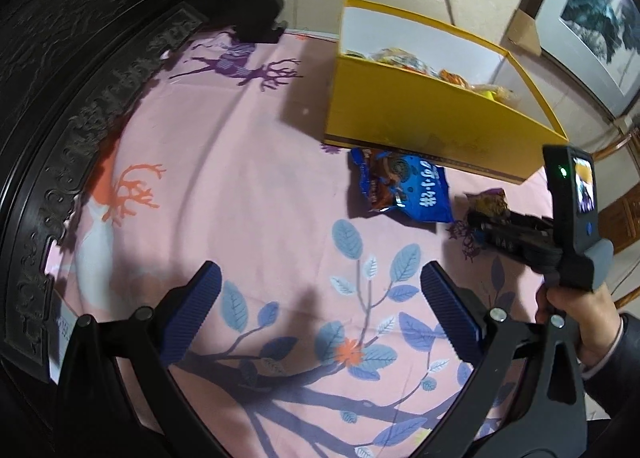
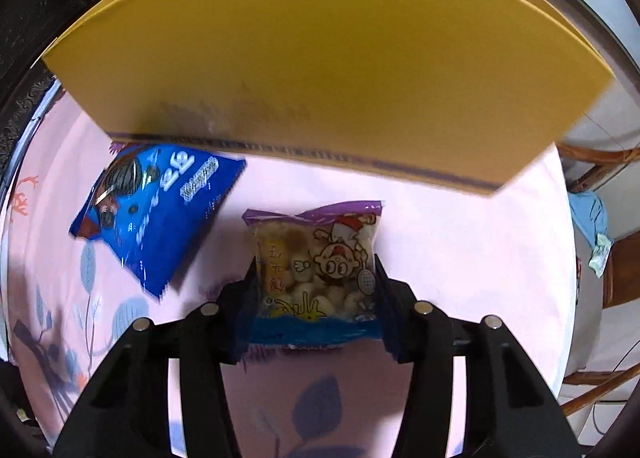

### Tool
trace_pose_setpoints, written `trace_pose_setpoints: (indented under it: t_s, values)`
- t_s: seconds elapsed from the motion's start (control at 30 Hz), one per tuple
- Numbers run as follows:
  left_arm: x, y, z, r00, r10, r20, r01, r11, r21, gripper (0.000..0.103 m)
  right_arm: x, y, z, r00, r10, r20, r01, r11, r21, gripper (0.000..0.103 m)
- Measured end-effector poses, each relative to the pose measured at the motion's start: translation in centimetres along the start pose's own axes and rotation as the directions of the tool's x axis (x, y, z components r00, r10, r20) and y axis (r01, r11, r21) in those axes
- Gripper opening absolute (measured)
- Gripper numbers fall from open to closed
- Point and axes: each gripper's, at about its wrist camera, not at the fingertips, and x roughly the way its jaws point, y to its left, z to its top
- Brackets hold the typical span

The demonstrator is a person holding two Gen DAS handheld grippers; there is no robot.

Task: Organize snacks
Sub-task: 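Grasp the cartoon candy bag with right tool while left tool grasps blue cookie bag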

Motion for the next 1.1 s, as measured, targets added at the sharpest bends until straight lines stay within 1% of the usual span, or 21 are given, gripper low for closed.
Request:
trace_pose_setpoints:
  t_s: [0.13, 0.23, 0.33, 0.43, 0.47, 0.53, 0.6, 0.63, 0.7, 0.73, 0.8, 0.9, 0.97, 1.0, 1.1]
  values:
    - [1.3, -2.4, 1.0, 1.000, -0.020, -0.012, 0.020, 0.998, 0.057, 0.101, -1.4, -0.9, -3.2, 1.000, 0.007, 0.013, -0.007, 1.000, 0.003, 0.052]
    - [2.8, -4.5, 2.2, 0.999, -0.039, -0.022, 0.041, 0.994, 0.098, 0.101, -2.3, -1.2, -5.3, 1.000, 0.002, 0.018, -0.001, 1.000, -0.017, 0.052]
    - [5.5, -6.5, 3.7, 0.997, -0.046, -0.061, 0.053, 0.990, 0.130, 0.101, -2.8, -1.3, -6.9, 1.000, -0.004, 0.029, 0.005, 0.999, -0.038, 0.052]
    - [8.3, -8.1, 5.1, 0.995, -0.043, -0.094, 0.056, 0.989, 0.135, 0.101, -3.1, -1.4, -8.3, 0.999, -0.011, 0.054, 0.014, 0.998, -0.057, 0.052]
    - [9.2, -8.6, 5.6, 0.993, -0.040, -0.108, 0.054, 0.989, 0.138, 0.101, -3.1, -1.4, -8.4, 0.998, -0.010, 0.057, 0.014, 0.998, -0.060, 0.052]
    - [10.9, -9.6, 6.2, 0.993, -0.021, -0.113, 0.039, 0.987, 0.158, 0.101, -2.6, -1.2, -7.4, 0.998, -0.003, 0.059, 0.006, 0.999, -0.052, 0.053]
    - [12.3, -10.3, 6.5, 0.994, 0.005, -0.107, 0.015, 0.983, 0.184, 0.101, -2.5, -0.6, -7.9, 0.998, -0.006, 0.064, 0.009, 0.998, -0.056, 0.053]
    - [13.1, -10.6, 6.7, 0.994, 0.020, -0.107, 0.001, 0.981, 0.193, 0.101, -2.8, -1.4, -8.7, 0.998, -0.005, 0.067, 0.009, 0.998, -0.058, 0.054]
    - [14.1, -10.8, 6.8, 0.992, 0.025, -0.120, -0.001, 0.981, 0.195, 0.101, -2.4, -1.2, -8.5, 0.998, -0.001, 0.070, 0.005, 0.998, -0.061, 0.054]
    - [14.8, -10.9, 6.8, 0.991, 0.032, -0.133, -0.006, 0.981, 0.192, 0.101, -2.8, -1.0, -9.0, 0.997, 0.000, 0.072, 0.004, 0.998, -0.062, 0.054]
    - [15.4, -11.0, 6.7, 0.989, 0.046, -0.139, -0.019, 0.981, 0.193, 0.101, -2.8, -1.1, -9.0, 0.997, 0.003, 0.077, 0.002, 0.998, -0.064, 0.055]
    - [15.9, -11.6, 6.7, 0.988, 0.084, -0.132, -0.052, 0.972, 0.230, 0.101, -3.2, -0.7, -9.5, 0.997, 0.003, 0.082, 0.002, 0.998, -0.065, 0.056]
    - [16.6, -12.1, 6.5, 0.981, 0.132, -0.140, -0.091, 0.960, 0.265, 0.101, -3.4, -0.5, -9.6, 0.996, 0.003, 0.084, 0.002, 0.998, -0.063, 0.056]
    - [16.6, -12.0, 6.5, 0.983, 0.127, -0.130, -0.090, 0.962, 0.259, 0.101, -3.5, -0.3, -9.7, 0.996, 0.003, 0.084, 0.002, 0.998, -0.064, 0.056]
    - [16.9, -11.8, 6.7, 0.984, 0.116, -0.138, -0.081, 0.968, 0.238, 0.101, -3.7, -0.2, -9.8, 0.996, 0.006, 0.084, 0.000, 0.998, -0.064, 0.056]
